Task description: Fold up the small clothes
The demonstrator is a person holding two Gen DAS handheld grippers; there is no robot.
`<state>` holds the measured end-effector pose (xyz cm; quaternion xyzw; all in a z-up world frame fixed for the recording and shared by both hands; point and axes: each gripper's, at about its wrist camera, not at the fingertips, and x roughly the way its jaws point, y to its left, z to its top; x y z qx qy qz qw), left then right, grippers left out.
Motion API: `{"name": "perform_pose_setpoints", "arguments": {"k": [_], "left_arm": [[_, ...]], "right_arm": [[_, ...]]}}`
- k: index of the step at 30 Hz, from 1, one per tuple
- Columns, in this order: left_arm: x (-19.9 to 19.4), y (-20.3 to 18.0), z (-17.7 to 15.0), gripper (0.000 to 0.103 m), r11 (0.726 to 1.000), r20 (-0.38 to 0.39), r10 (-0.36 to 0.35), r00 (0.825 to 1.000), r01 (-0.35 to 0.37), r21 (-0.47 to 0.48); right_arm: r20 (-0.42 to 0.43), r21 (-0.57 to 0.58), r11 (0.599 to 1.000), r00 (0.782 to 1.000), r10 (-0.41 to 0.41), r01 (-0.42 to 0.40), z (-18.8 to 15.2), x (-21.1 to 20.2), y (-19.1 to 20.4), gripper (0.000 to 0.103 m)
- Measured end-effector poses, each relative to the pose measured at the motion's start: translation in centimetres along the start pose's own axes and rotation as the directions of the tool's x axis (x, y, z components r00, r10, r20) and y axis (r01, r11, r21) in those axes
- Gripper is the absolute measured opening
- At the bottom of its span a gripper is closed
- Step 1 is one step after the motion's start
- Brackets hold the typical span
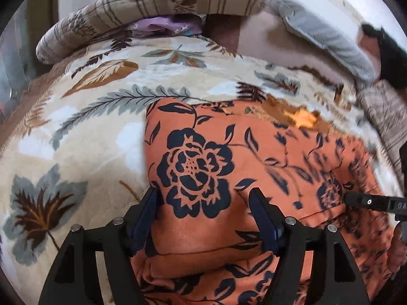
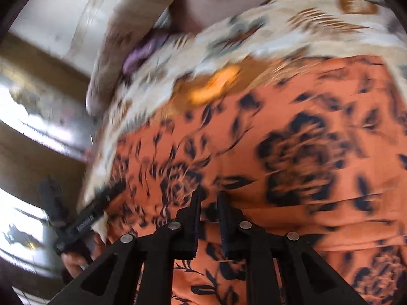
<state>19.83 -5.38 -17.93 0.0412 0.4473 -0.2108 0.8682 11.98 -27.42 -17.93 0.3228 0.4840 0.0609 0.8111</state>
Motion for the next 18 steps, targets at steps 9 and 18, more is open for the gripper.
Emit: {"name": "perform_pose_setpoints", "arguments": {"k": [9,18], "left_arm": [[-0.5,3.0,1.2,0.073,0.992,0.042,0.046,0.998,-0.041,-0.116],[0.8,2.8,1.3,0.076,0.993,-0.025,0.067,0.997,-0.069,-0.096]], "right_arm": [[0.137,0.130,0.991,0.989,-0.055,0.037,1.9,-3.3,-3.5,0.017],[0.137,0.201,0.975,0.983,-0.123,0.094,3.1,-3.4,-5.3,0.017]]}}
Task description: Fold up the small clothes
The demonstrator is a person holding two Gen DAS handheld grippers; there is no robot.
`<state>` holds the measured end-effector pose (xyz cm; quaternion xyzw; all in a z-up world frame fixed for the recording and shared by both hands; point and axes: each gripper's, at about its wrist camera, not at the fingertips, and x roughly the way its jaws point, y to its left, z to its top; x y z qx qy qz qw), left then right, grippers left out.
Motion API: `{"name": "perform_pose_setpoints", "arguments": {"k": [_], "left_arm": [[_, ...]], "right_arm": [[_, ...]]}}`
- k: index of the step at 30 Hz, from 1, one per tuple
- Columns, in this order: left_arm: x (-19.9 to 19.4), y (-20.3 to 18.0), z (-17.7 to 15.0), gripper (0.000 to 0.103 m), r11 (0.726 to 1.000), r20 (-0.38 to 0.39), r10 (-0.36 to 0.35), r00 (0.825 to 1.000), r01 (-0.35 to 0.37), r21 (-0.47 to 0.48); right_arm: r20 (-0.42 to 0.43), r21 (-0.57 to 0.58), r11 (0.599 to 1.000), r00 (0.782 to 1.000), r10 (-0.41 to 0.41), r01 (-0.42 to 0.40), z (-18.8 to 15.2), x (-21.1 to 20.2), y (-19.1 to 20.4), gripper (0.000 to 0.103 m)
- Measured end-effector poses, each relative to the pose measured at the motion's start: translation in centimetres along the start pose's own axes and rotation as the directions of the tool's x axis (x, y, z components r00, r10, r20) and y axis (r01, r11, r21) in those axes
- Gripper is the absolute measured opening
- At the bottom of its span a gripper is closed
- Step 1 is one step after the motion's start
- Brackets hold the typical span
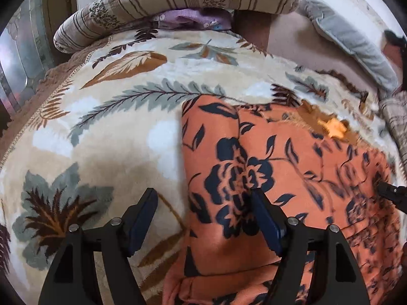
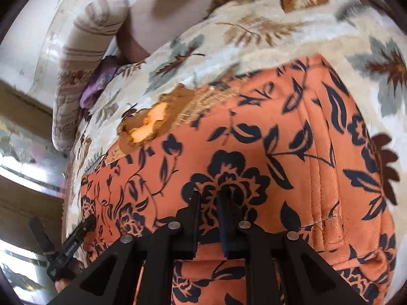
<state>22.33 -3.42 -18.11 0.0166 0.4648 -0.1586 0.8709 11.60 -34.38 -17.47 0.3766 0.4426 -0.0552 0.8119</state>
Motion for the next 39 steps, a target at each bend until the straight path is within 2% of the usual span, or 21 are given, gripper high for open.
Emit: {"name": "perform_pose_setpoints", "arguments": {"k": [2,6,12,13,17,19,21,24,28,31,35,39], "left_arm": [[-0.7,-0.1,0.8,0.076,1.000,0.030,-0.015,0.999,0.015,-0.001],[-1.0,-0.2,2.6,0.077,1.000,0.084,0.001,0.996,-0.002,0.016],[3.5,1.6,4.1,0.077,0.994,-0.054,-0.037,0.998,0.032,-0.102],[3.7,1.7,4.2,0.078,0.993,-0.050,-0.041,0.998,0.035,-0.111],[3.9,1.2,4.4,0.079,0.997,-0.053,-0.024,0.998,0.020,-0.069],[3.7,1.5,4.5,0.079,0.995,-0.051,-0.036,0.998,0.031,-0.093],[2.6,2.0,4.9,0.079,0.991,-0.010,-0.041,0.999,0.039,-0.128],[1.3,2.1,5.0,0.079,0.992,0.027,-0.027,0.999,0.031,-0.123],[1.6,2.0,4.6,0.079,0.993,-0.010,-0.048,0.999,0.047,-0.112],[3.0,1.8,4.2,0.079,0.997,-0.067,0.010,0.998,-0.015,-0.079],[3.2,1.4,3.9,0.081,0.998,-0.067,0.032,0.997,-0.035,-0.044],[2.0,0.8,3.6,0.081,1.000,-0.038,0.005,0.999,-0.006,-0.029]], "right_arm": [[0.046,-0.014,1.000,0.999,-0.019,0.020,0.4,-0.8,0.4,0.017],[0.091,0.025,0.998,0.994,-0.067,0.065,2.0,-1.6,-1.2,0.017],[0.105,0.099,0.987,0.985,-0.133,0.123,4.3,-0.6,-3.8,0.017],[0.100,0.105,0.985,0.984,-0.148,0.137,4.7,-0.2,-4.2,0.017],[0.085,0.151,0.982,0.988,-0.130,0.116,5.2,0.5,-5.0,0.017],[0.085,0.135,0.983,0.987,-0.136,0.123,5.4,0.1,-4.6,0.018],[0.107,0.132,0.987,0.989,-0.103,0.088,5.3,-0.5,-4.0,0.018],[0.087,0.130,0.990,0.994,-0.061,0.049,4.5,-0.9,-3.1,0.018],[0.015,0.121,0.993,1.000,-0.002,0.001,2.6,0.0,-1.7,0.018],[-0.065,0.058,0.998,0.998,-0.005,0.009,0.9,1.4,0.0,0.019],[-0.056,-0.032,0.998,0.997,-0.055,0.053,0.6,1.5,1.3,0.021],[-0.050,-0.010,1.000,0.999,0.013,-0.014,0.5,0.6,1.3,0.022]]}}
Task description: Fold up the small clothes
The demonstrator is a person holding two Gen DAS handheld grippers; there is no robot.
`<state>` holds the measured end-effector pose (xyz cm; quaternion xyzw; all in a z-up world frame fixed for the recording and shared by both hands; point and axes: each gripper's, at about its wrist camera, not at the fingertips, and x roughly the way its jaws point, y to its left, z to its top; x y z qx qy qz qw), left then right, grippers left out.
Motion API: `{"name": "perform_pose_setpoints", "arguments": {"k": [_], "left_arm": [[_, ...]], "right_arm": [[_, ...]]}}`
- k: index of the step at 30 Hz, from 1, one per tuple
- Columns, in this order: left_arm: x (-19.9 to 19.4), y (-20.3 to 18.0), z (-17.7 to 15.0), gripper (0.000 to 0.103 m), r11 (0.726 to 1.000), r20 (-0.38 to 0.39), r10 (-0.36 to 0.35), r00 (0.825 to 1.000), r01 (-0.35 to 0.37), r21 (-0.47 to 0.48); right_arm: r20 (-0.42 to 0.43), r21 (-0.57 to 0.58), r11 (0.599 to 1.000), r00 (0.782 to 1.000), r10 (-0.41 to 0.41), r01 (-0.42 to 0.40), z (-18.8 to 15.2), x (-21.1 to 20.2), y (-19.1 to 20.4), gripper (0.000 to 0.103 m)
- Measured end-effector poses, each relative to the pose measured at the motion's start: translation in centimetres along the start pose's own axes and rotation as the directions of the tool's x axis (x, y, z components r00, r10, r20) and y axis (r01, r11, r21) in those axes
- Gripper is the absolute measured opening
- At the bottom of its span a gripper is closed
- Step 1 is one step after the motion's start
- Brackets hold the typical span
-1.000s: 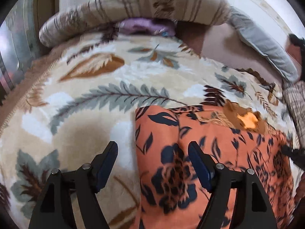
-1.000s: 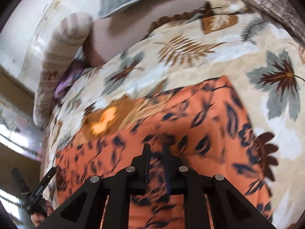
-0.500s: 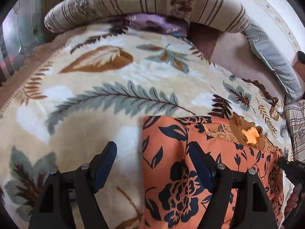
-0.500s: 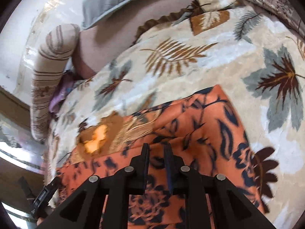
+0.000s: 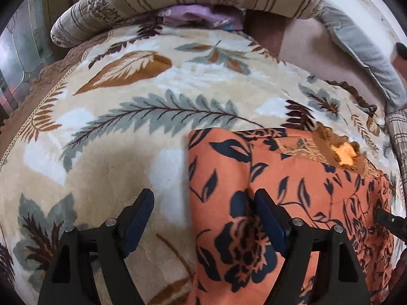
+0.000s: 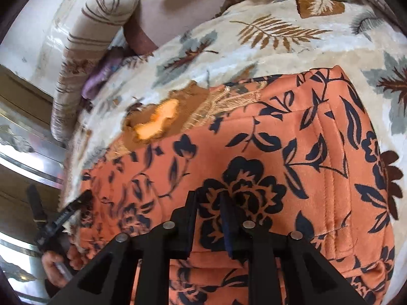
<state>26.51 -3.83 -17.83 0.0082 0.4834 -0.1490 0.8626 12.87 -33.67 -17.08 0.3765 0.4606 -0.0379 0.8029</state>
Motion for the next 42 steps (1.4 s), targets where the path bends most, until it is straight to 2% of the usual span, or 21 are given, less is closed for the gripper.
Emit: {"name": "perform_pose_setpoints", "arguments": {"k": [4,6,8,9,14,20,24,27,28,29,31,34,38,42], "left_arm": [[-0.8,-1.8,-0.9,0.081,0.996,-0.014,-0.067,0.998,0.068,0.057],[-0.8,-3.2,-1.9,0.081,0.991,-0.033,-0.050,0.998,0.053,0.121],[-0.4,-4.0,-2.9,0.081,0.982,-0.047,0.015,0.999,-0.006,0.186],[-0.4,-4.0,-3.1,0.081,0.982,-0.049,0.014,0.999,-0.004,0.188],[-2.1,-1.4,-3.8,0.081,0.996,-0.054,-0.062,0.997,0.066,0.064],[-5.7,0.8,-6.6,0.081,0.999,-0.007,-0.032,0.999,0.032,0.036],[-8.8,2.2,-9.7,0.081,1.000,0.031,-0.001,1.000,0.000,0.022],[-11.1,2.9,-12.1,0.081,0.998,0.043,0.022,0.999,-0.024,0.050],[-11.9,3.2,-13.0,0.081,0.998,0.046,0.030,0.998,-0.033,0.060],[-12.6,3.6,-13.7,0.082,0.997,0.043,0.031,0.999,-0.034,0.063],[-13.7,4.5,-15.3,0.082,0.999,0.014,0.013,1.000,-0.013,0.046],[-15.0,5.8,-17.8,0.082,0.999,-0.060,-0.042,0.997,0.042,-0.001],[-15.7,6.1,-21.3,0.082,0.996,-0.165,-0.080,0.983,0.073,-0.046],[-15.7,4.8,-24.5,0.082,0.997,-0.253,-0.075,0.965,0.079,0.006]], "right_arm": [[-0.045,-0.036,0.998,0.998,0.043,-0.045,-1.0,0.5,1.1,0.022],[-0.067,-0.062,0.998,0.997,0.026,-0.030,-1.7,1.1,1.5,0.023],[-0.057,-0.083,0.996,0.998,0.012,-0.017,-2.2,0.9,1.8,0.023],[-0.061,-0.077,0.997,0.998,0.016,-0.020,-2.4,0.6,1.7,0.023],[-0.036,-0.037,0.998,0.998,0.053,-0.055,-3.3,-1.5,0.9,0.023],[-0.004,-0.005,0.997,0.997,0.073,-0.073,-5.0,-3.8,-0.4,0.023],[0.010,0.031,0.996,0.997,0.080,-0.080,-7.0,-5.5,-1.8,0.026],[0.034,0.046,0.995,0.995,0.090,-0.091,-8.5,-7.0,-2.6,0.036],[0.043,0.049,0.994,0.995,0.094,-0.096,-9.0,-7.6,-2.8,0.052],[0.061,0.052,0.993,0.993,0.099,-0.102,-9.5,-8.3,-3.1,0.074],[0.106,0.045,0.993,0.989,0.105,-0.110,-10.5,-9.7,-3.5,0.077],[0.110,0.029,0.994,0.988,0.106,-0.109,-11.6,-11.0,-3.8,0.077],[0.117,0.011,0.995,0.988,0.101,-0.103,-13.2,-12.6,-4.4,0.077],[0.105,-0.025,0.998,0.992,0.062,-0.060,-15.0,-13.6,-5.0,0.077]]}}
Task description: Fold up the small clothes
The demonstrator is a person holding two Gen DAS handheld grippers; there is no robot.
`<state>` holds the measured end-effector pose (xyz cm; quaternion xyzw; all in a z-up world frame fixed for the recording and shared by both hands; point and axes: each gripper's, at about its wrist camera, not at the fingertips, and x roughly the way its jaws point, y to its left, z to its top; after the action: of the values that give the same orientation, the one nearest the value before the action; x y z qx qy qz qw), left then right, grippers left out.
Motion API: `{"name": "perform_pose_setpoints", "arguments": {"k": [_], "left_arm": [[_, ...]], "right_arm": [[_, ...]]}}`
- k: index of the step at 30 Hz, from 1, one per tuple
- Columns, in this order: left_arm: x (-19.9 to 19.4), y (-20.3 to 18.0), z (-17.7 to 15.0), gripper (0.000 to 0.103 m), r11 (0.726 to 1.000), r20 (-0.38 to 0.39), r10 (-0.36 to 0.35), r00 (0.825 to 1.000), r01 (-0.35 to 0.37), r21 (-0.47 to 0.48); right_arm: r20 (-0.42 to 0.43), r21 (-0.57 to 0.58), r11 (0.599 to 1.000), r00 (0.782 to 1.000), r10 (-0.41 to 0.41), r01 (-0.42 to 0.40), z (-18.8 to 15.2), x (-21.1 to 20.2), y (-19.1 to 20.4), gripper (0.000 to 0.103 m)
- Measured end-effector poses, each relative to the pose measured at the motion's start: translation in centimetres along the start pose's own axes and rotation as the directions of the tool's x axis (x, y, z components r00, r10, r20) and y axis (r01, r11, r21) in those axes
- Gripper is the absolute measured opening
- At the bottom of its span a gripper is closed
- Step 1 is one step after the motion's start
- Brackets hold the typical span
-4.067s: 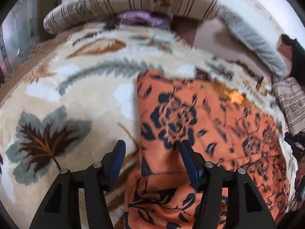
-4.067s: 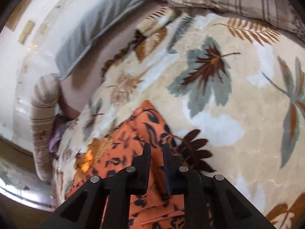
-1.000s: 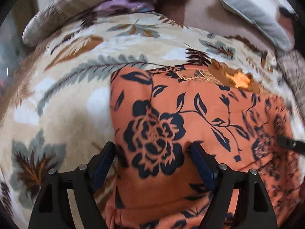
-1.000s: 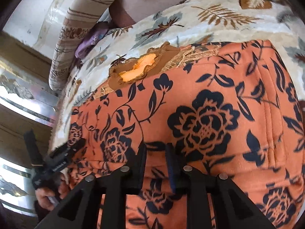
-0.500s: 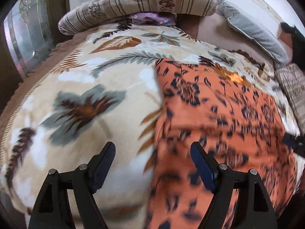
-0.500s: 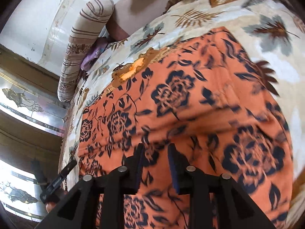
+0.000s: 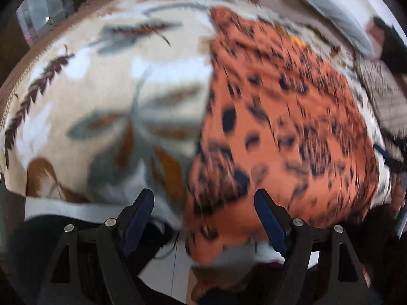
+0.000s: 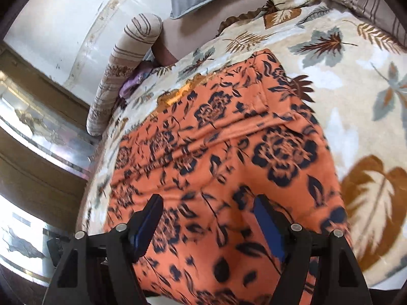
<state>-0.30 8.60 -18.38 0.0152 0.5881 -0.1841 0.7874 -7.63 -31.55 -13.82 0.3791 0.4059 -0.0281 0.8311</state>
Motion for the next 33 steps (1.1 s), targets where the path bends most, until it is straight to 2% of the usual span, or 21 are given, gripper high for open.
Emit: {"name": "perform_pose_setpoints", "arguments": {"k": [4,7,8,9,13,15,18,21,22,24,25,28,29,31,32,33], "left_arm": [[1.2,0.2,-2.0,0.081,1.000,-0.061,-0.005,0.998,0.005,-0.008],[2.5,0.7,-2.5,0.059,0.999,-0.089,-0.018,0.996,0.015,-0.028],[2.9,0.7,-2.5,0.047,0.999,-0.099,-0.030,0.995,0.027,-0.030],[3.2,0.6,-2.4,0.043,0.999,-0.109,-0.044,0.993,0.041,-0.025],[3.8,-0.1,-2.0,0.044,0.997,-0.137,-0.069,0.988,0.072,0.014],[4.1,-0.3,-1.7,0.056,0.997,-0.151,-0.077,0.986,0.078,0.007],[4.2,0.0,-1.5,0.056,0.996,-0.151,-0.093,0.984,0.092,-0.012],[4.2,0.6,-1.5,0.056,0.994,-0.147,-0.109,0.983,0.109,-0.008],[4.2,0.5,-1.6,0.053,0.994,-0.146,-0.112,0.983,0.112,-0.004],[4.2,0.2,-1.9,0.033,0.994,-0.143,-0.109,0.984,0.112,0.008],[4.2,0.0,-2.2,0.031,0.994,-0.141,-0.108,0.984,0.111,0.014],[4.1,-0.1,-2.4,0.030,0.993,-0.139,-0.115,0.984,0.117,0.005],[4.1,-0.1,-2.4,0.031,0.993,-0.141,-0.116,0.983,0.116,-0.003],[4.1,0.4,-2.0,0.041,0.993,-0.151,-0.120,0.981,0.119,-0.015],[4.1,0.3,-1.9,0.048,0.991,-0.159,-0.130,0.979,0.130,-0.011],[4.2,0.4,-1.8,0.048,0.991,-0.161,-0.133,0.978,0.135,-0.001]], "right_arm": [[-0.015,-0.008,1.000,1.000,-0.023,0.023,-2.0,-1.7,-1.2,0.077],[-0.031,-0.015,0.999,0.998,-0.049,0.048,-3.2,-2.7,-2.1,0.077],[-0.041,-0.019,0.998,0.997,-0.064,0.063,-3.6,-3.1,-2.4,0.077],[-0.049,-0.021,0.997,0.996,-0.075,0.074,-3.9,-3.4,-2.6,0.077],[-0.079,-0.011,0.992,0.988,-0.130,0.129,-5.2,-5.0,-4.0,0.077],[-0.108,0.011,0.984,0.979,-0.174,0.176,-5.7,-5.6,-5.0,0.077],[-0.152,0.046,0.980,0.971,-0.186,0.195,-6.3,-6.3,-6.3,0.077],[-0.216,0.039,0.973,0.953,-0.213,0.227,-6.8,-6.2,-6.9,0.077],[-0.237,0.031,0.971,0.946,-0.222,0.235,-7.1,-6.0,-7.1,0.077],[-0.276,0.024,0.969,0.933,-0.231,0.247,-7.5,-5.4,-7.6,0.077],[-0.303,0.025,0.969,0.926,-0.227,0.246,-7.8,-5.1,-7.8,0.077],[-0.347,0.067,0.976,0.922,-0.174,0.209,-8.8,-3.8,-8.4,0.077],[-0.357,0.083,0.976,0.920,-0.159,0.201,-9.1,-3.2,-8.5,0.077],[-0.371,0.115,0.976,0.920,-0.129,0.183,-9.8,-1.8,-8.8,0.077],[-0.383,0.129,0.974,0.915,-0.126,0.188,-10.0,-1.0,-9.1,0.077],[-0.404,0.140,0.968,0.905,-0.137,0.209,-10.3,-0.2,-9.4,0.077]]}}
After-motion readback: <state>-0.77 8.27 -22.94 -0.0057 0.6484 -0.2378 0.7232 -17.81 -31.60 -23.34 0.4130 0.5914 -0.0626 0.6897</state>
